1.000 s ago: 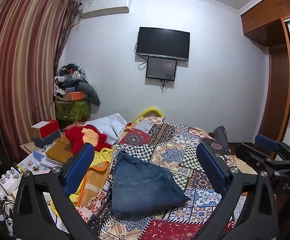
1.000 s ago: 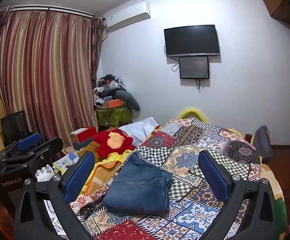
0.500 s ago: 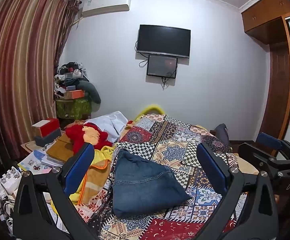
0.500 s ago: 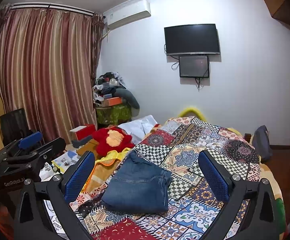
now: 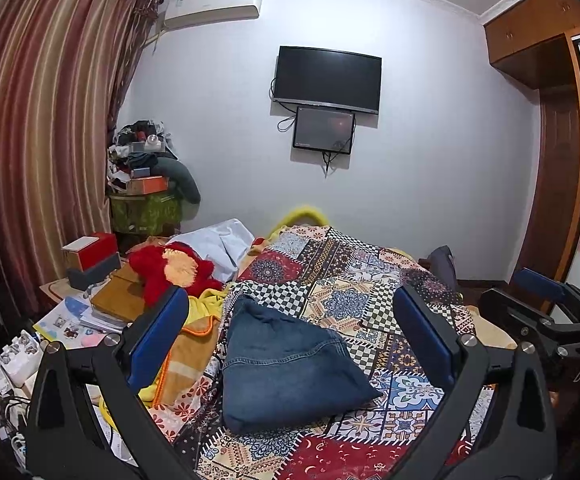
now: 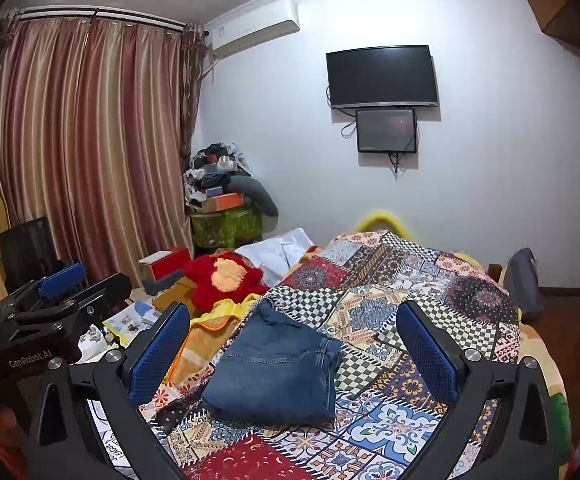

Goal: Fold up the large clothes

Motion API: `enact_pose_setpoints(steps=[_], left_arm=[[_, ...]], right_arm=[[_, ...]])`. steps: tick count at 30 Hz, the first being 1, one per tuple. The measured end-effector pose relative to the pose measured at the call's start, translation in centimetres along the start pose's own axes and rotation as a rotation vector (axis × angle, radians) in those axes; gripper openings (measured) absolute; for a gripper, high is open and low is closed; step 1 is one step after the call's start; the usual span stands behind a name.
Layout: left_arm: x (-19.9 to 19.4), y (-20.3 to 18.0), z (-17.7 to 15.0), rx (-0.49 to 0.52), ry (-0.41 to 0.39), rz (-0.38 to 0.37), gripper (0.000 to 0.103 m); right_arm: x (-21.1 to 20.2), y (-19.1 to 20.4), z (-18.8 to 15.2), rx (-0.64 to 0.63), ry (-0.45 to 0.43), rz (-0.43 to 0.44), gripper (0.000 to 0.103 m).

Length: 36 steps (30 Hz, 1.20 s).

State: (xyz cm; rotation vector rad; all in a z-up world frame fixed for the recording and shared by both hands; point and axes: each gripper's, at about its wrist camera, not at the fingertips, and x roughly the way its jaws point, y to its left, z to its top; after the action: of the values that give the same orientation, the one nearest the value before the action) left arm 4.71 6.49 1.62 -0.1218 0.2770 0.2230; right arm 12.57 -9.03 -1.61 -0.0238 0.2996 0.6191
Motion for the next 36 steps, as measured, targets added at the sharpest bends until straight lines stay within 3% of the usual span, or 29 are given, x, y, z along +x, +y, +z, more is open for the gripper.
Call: enact_pose_setpoints(steps=[36], left_arm=[[0.7, -1.4, 0.2, 0.032, 0.02, -0.062, 0.103]], right_arm=[[0.2, -1.1, -0.2, 0.036, 0.001, -0.017, 0.103]])
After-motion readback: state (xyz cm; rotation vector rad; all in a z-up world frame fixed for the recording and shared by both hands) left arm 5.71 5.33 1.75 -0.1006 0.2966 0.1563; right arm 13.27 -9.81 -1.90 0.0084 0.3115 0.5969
